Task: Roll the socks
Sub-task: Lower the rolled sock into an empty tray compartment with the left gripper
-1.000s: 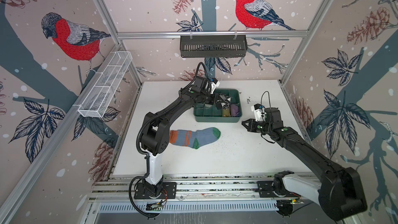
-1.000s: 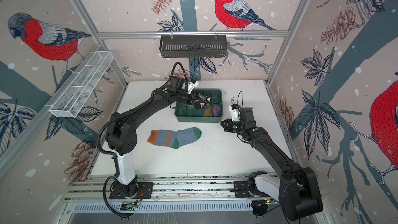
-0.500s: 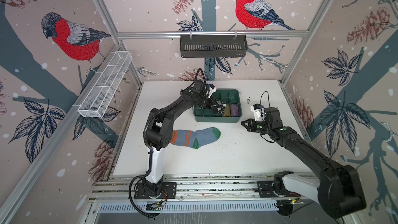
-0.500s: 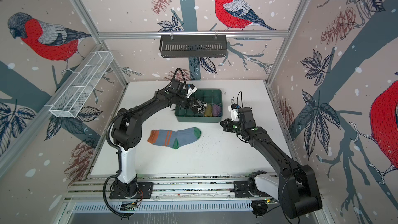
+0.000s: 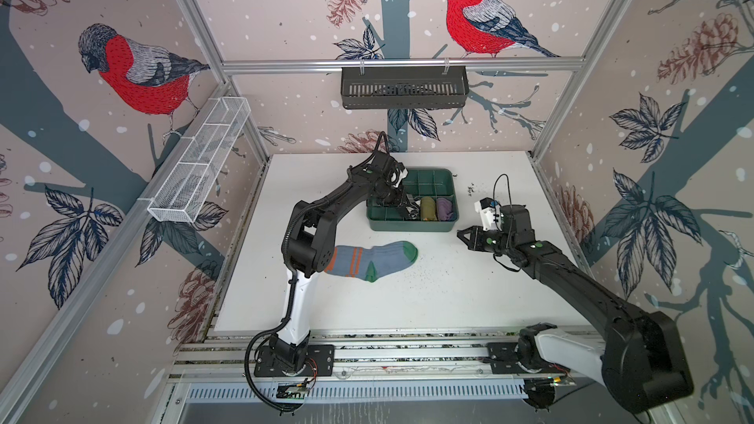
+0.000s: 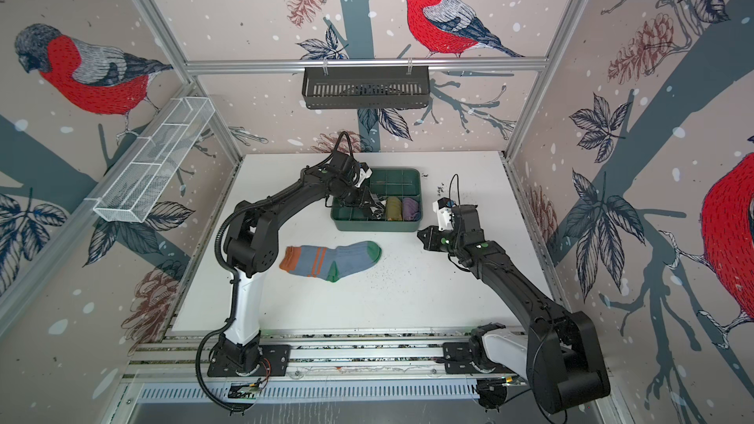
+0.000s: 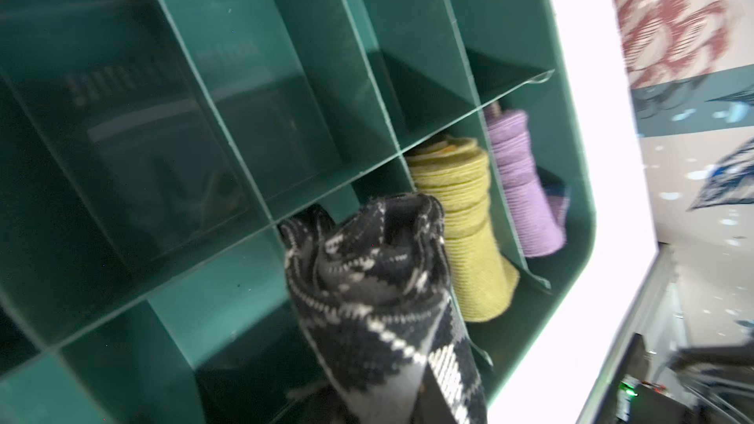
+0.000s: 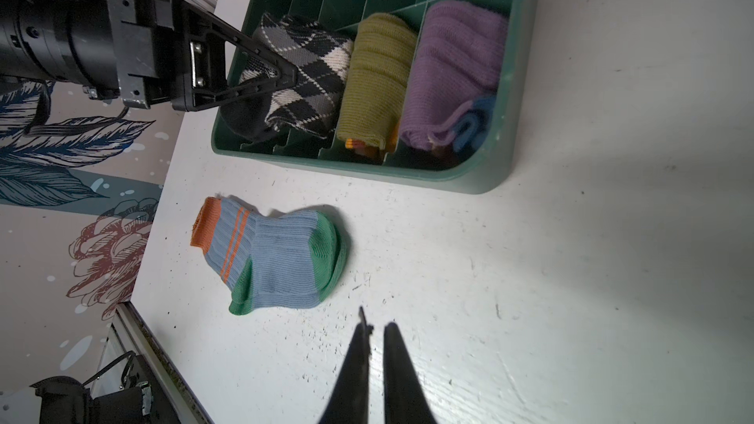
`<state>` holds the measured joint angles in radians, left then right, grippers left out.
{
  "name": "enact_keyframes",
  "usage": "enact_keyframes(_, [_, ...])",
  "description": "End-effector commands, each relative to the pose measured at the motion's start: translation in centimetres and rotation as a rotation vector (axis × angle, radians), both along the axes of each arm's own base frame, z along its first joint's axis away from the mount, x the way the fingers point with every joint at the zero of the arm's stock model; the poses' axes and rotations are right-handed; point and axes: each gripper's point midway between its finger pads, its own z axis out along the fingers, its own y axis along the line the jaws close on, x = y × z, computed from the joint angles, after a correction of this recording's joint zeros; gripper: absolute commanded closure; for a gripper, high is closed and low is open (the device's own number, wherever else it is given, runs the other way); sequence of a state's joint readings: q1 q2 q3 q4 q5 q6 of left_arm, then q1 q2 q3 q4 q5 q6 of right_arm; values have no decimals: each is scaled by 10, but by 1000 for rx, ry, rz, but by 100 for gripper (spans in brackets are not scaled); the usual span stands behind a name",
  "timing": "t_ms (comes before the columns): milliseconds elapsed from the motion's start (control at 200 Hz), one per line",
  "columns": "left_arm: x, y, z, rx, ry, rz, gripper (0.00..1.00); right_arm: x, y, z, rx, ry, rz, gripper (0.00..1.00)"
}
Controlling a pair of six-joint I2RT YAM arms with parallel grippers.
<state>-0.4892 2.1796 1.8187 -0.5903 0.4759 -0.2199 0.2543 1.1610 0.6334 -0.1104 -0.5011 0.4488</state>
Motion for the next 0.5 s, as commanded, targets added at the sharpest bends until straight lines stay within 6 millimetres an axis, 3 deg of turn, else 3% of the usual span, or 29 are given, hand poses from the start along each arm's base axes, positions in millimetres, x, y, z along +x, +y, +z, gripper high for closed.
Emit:
enact_keyframes(0, [-5, 6, -12, 113, 12, -3, 100, 5, 1, 3, 11, -23, 1, 88])
enact_keyframes(495, [5, -9, -24, 421, -45, 30, 100, 10, 2, 6, 31, -41, 3, 89])
